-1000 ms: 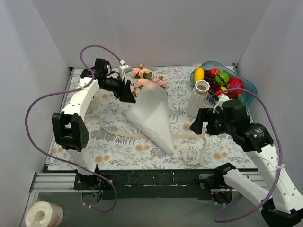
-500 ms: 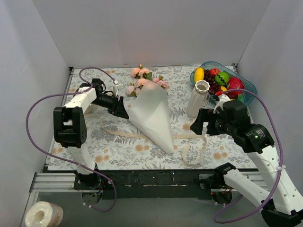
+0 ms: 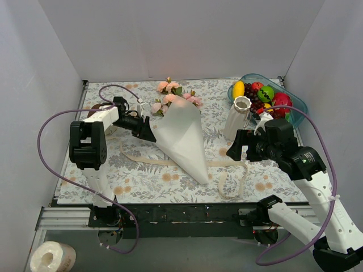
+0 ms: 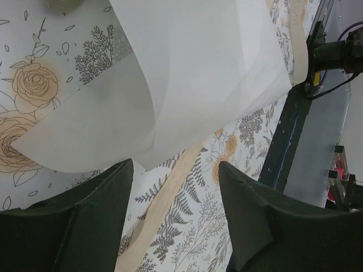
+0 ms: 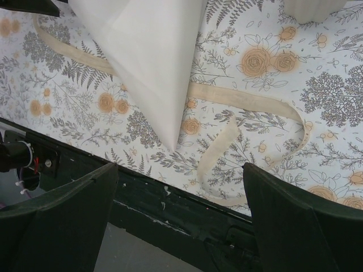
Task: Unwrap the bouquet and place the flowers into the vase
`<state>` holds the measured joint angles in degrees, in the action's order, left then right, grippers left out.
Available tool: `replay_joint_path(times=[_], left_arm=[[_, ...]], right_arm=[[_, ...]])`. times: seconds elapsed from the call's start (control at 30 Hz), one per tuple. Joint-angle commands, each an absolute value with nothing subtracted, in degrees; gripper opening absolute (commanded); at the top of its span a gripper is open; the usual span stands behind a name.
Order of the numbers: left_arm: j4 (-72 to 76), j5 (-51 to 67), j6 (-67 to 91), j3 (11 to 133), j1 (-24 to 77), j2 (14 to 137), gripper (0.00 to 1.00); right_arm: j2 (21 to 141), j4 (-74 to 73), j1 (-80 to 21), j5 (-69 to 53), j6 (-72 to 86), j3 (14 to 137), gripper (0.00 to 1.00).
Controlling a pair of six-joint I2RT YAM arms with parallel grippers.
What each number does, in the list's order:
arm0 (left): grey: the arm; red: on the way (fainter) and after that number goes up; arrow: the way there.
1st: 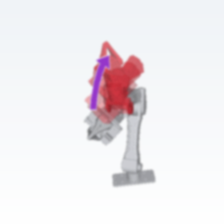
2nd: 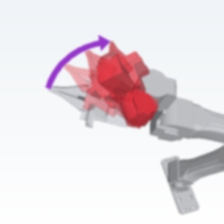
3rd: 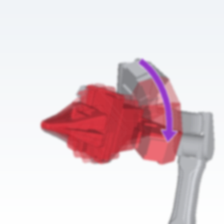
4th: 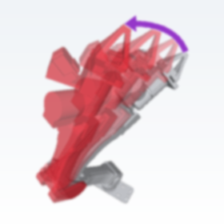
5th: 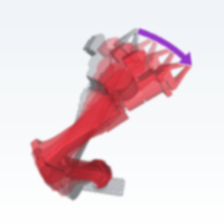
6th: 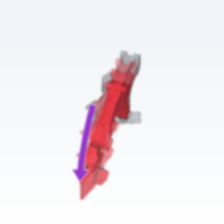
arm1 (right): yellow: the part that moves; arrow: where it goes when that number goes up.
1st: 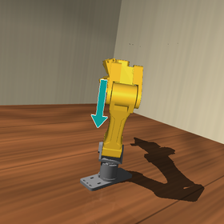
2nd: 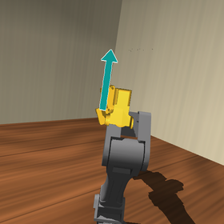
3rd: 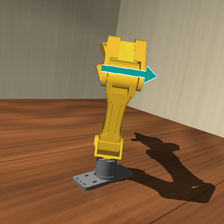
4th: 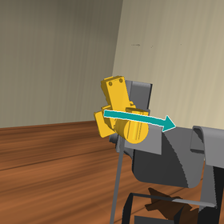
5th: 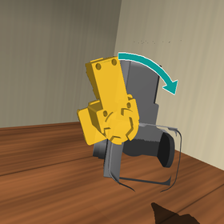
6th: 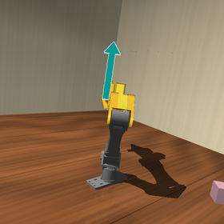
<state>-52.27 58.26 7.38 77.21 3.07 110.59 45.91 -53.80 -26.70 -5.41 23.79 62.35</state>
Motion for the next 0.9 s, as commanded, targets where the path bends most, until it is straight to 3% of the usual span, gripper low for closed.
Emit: replay_joint_path(times=[0.0, 0.53, 0.63, 0.87], left_arm=[[-49.48, 59.85, 8.09, 78.66, 3.08, 110.65, 0.6], [-58.44, 65.39, 2.2, 84.29, 7.65, 114.26, 0.51], [-61.07, 65.65, 0.45, 84.55, 7.65, 114.78, 0.43], [-67.14, 65.13, -3.69, 88.32, 7.65, 116.19, 0.13]], right_arm=[[46.05, -51.33, -26.63, -6.59, 23.38, 61.88, 0.98], [46.85, -49.75, -26.63, -6.59, 23.55, 60.29, 0.98], [46.84, -49.57, -26.54, -6.42, 23.55, 60.29, 0.98], [47.2, -49.13, -26.63, -6.77, 23.82, 60.56, 0.98]])
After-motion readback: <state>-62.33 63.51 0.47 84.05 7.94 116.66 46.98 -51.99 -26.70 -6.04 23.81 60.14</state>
